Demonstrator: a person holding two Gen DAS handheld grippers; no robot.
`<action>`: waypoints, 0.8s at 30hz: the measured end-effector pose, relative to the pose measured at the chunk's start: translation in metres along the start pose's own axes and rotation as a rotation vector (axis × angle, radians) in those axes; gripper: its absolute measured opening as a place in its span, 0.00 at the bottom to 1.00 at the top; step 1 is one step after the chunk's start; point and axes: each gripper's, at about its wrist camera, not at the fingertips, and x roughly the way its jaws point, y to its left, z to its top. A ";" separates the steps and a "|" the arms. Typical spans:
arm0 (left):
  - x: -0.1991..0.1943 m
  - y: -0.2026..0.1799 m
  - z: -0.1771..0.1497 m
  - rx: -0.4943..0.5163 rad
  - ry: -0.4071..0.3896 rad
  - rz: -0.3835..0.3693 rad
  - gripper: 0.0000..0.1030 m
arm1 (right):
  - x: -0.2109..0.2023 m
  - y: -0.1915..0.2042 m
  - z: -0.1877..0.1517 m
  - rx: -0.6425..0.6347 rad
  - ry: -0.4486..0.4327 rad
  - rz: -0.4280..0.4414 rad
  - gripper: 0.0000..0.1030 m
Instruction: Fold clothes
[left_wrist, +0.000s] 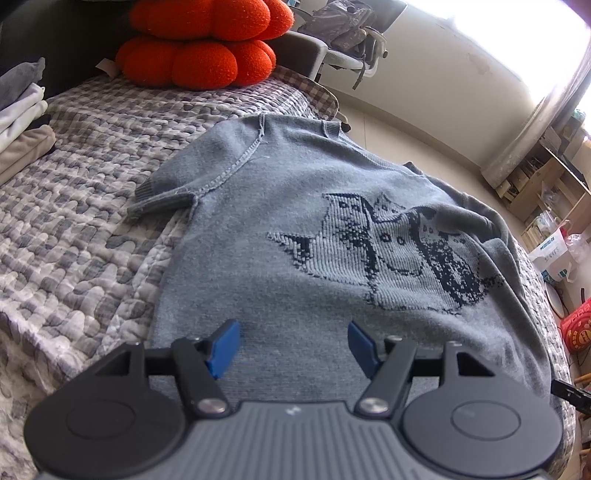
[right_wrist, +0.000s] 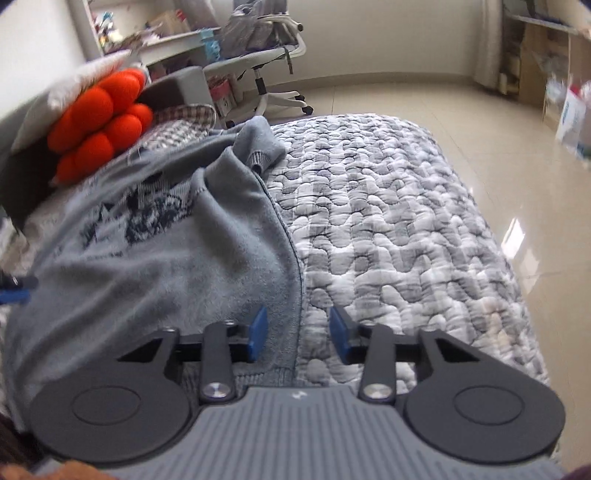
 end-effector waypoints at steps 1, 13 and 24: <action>0.000 0.000 0.000 0.000 0.000 0.000 0.65 | 0.000 0.000 0.000 -0.003 0.004 0.003 0.17; 0.000 0.001 0.000 -0.004 -0.004 0.006 0.65 | 0.002 -0.015 0.008 0.111 -0.008 0.027 0.21; 0.000 -0.009 0.008 0.006 -0.017 0.024 0.73 | 0.013 -0.016 0.047 0.185 -0.019 0.048 0.45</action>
